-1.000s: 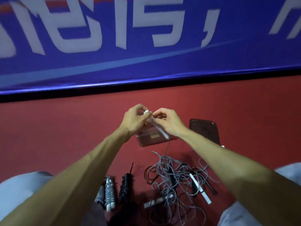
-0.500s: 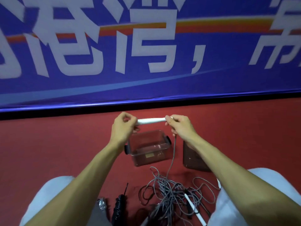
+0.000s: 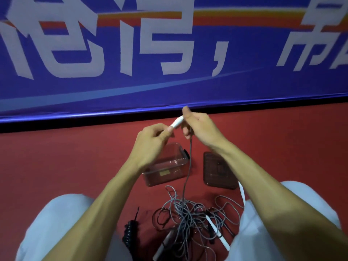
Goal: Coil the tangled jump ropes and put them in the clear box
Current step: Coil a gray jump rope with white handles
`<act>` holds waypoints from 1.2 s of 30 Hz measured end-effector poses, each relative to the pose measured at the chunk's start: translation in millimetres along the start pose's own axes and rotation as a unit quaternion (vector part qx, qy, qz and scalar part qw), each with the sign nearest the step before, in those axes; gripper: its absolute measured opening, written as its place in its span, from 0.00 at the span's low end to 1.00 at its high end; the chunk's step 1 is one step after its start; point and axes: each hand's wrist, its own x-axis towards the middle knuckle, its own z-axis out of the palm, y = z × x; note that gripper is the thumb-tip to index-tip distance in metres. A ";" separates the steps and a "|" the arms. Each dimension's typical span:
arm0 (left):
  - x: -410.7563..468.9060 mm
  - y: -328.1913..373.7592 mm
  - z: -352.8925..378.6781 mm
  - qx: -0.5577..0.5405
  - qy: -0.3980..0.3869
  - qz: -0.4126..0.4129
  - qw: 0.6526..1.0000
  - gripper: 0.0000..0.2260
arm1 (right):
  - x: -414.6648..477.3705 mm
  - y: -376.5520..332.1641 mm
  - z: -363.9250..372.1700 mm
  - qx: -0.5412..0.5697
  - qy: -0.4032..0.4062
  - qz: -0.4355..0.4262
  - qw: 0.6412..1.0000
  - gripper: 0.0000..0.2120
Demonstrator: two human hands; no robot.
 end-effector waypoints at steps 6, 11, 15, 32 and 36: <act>-2.8 6.0 -4.2 -0.225 -0.003 0.018 0.974 0.12 | -14.3 21.4 -5.7 -0.035 -0.151 0.084 0.984 0.23; -0.4 5.3 -14.2 -0.323 0.031 0.002 0.946 0.14 | -24.0 39.7 7.8 -0.206 -0.359 0.095 0.905 0.09; 2.6 -1.6 -14.7 -0.355 0.084 -0.068 0.929 0.14 | -20.1 46.0 14.5 -0.149 -0.180 0.169 0.957 0.06; -14.4 -23.8 25.3 -0.030 -0.176 -0.086 0.980 0.08 | -11.3 -3.1 -11.0 0.201 0.227 0.033 0.952 0.08; -17.9 -20.4 35.3 -0.062 -0.225 -0.062 0.970 0.07 | -9.5 -6.2 -19.5 0.327 0.258 0.049 0.908 0.08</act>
